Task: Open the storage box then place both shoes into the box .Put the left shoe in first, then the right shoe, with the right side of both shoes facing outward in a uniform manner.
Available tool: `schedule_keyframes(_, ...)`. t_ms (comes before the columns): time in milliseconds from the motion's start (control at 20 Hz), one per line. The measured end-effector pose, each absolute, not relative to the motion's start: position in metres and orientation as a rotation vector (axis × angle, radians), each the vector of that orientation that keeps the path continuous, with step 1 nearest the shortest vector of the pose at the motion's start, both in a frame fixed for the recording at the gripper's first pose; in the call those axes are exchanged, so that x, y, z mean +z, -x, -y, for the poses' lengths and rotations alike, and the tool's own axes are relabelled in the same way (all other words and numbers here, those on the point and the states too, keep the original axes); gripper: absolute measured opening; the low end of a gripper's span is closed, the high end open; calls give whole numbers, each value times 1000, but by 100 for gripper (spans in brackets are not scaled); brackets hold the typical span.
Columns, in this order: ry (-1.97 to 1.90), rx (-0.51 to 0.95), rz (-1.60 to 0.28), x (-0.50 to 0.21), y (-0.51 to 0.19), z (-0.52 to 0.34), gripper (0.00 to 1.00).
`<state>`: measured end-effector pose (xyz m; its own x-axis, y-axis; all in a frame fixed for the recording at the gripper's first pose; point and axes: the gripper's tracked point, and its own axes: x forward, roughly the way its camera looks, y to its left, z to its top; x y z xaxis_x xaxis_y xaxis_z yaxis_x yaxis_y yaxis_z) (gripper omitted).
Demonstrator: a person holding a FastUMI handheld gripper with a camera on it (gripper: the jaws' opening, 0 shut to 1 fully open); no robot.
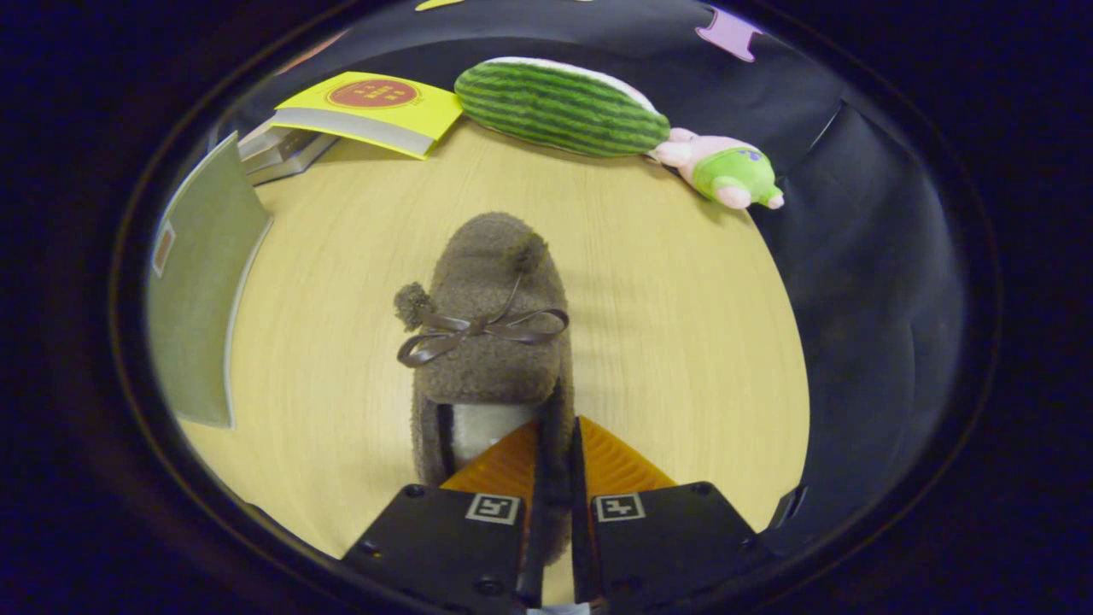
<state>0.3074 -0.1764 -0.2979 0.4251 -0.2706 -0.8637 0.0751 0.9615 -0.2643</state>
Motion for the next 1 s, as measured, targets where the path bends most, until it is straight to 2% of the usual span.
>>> schedule_keyframes(150,182,-244,-1064,-294,-308,184,9)
schedule_keyframes(250,134,-267,-1037,-294,-306,184,7)
schedule_keyframes(650,38,-233,-976,-264,-291,164,6)
schedule_keyframes(1000,-91,-169,-893,-195,-285,126,6)
